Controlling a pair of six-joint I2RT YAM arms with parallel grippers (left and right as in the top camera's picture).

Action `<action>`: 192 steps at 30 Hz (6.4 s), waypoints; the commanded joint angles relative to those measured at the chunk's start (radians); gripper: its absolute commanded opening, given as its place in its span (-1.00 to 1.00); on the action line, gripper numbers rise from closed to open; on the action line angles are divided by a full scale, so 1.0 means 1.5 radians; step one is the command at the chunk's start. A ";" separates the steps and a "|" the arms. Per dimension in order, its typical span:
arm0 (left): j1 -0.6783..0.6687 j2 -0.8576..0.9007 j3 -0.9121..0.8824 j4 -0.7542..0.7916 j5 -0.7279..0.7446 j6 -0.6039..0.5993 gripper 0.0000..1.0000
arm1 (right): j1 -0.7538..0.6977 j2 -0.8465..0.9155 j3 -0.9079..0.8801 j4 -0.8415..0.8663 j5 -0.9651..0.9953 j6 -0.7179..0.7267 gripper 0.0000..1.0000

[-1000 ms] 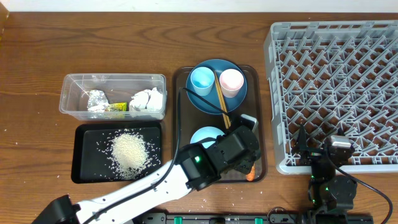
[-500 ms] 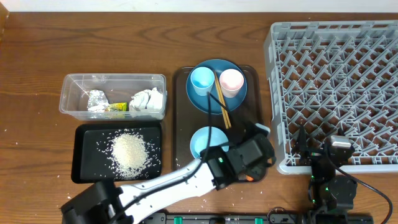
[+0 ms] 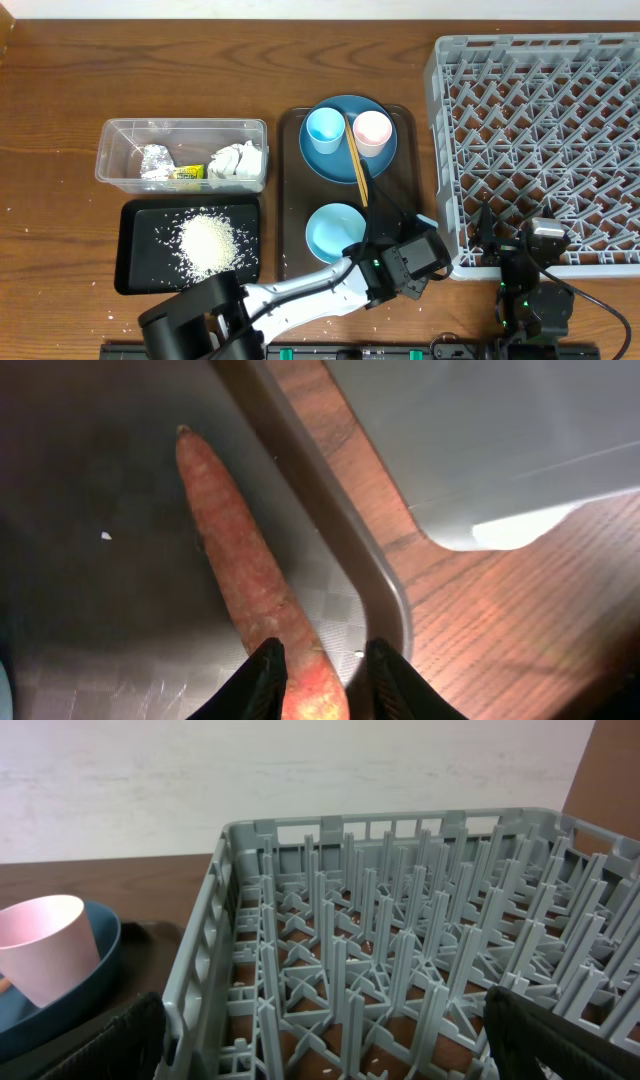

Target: Sort waste into correct bins and load items into the dishwasher rack

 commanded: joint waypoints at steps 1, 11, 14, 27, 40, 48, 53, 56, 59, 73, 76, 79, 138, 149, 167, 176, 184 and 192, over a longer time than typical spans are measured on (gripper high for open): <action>-0.001 0.009 0.009 0.003 -0.013 -0.001 -0.43 | -0.003 0.000 -0.001 -0.003 0.000 0.002 0.98; -0.002 0.019 0.009 0.002 -0.041 -0.001 -0.24 | -0.003 0.000 -0.001 -0.003 0.000 0.002 0.98; -0.002 0.031 0.009 0.003 -0.043 -0.001 -0.20 | -0.003 0.000 -0.001 -0.003 0.000 0.002 0.98; -0.002 0.071 0.009 0.012 -0.043 -0.001 -0.17 | -0.003 0.000 -0.001 -0.003 0.000 0.002 0.98; -0.002 0.091 0.009 0.012 -0.043 -0.001 -0.36 | -0.003 0.000 -0.001 -0.003 0.000 0.002 0.99; -0.002 0.020 0.009 0.000 -0.043 -0.001 -0.40 | -0.003 0.000 -0.001 -0.003 0.000 0.002 0.98; -0.002 -0.055 0.009 -0.046 -0.085 0.002 -0.40 | -0.003 0.000 -0.001 -0.003 0.000 0.002 0.99; -0.002 -0.110 0.009 -0.104 -0.134 0.002 -0.40 | -0.003 0.000 -0.001 -0.003 0.000 0.002 0.99; -0.001 -0.164 0.009 -0.184 -0.197 0.002 -0.40 | -0.003 0.000 -0.001 -0.003 0.000 0.002 0.98; 0.168 -0.299 0.007 -0.589 -0.260 -0.087 -0.40 | -0.003 0.000 -0.001 -0.003 0.000 0.002 0.99; 0.224 -0.299 -0.009 -0.600 -0.260 -0.089 -0.41 | -0.003 0.000 -0.001 -0.003 0.000 0.002 0.98; 0.282 -0.299 -0.032 -0.597 -0.260 -0.095 -0.40 | -0.003 0.000 -0.001 -0.003 0.000 0.002 0.98; 0.417 -0.318 -0.226 -0.360 -0.260 -0.040 -0.24 | -0.003 0.000 -0.001 -0.003 0.000 0.002 0.99; 0.416 -0.408 -0.096 -0.370 -0.016 -0.010 -0.24 | -0.003 0.000 -0.001 -0.003 0.000 0.002 0.98; 0.415 -0.406 -0.039 -0.391 0.031 -0.010 -0.11 | -0.003 0.000 -0.001 -0.003 0.000 0.002 0.99; 0.415 -0.406 -0.039 -0.417 0.031 -0.013 -0.11 | -0.003 0.000 -0.001 -0.003 0.000 0.002 0.98; 0.415 -0.406 -0.039 -0.423 0.080 -0.012 -0.11 | -0.003 0.000 -0.001 0.002 -0.051 0.012 0.98; 0.415 -0.406 -0.039 -0.423 0.128 -0.013 -0.12 | -0.003 0.000 0.014 0.066 -0.283 0.105 0.98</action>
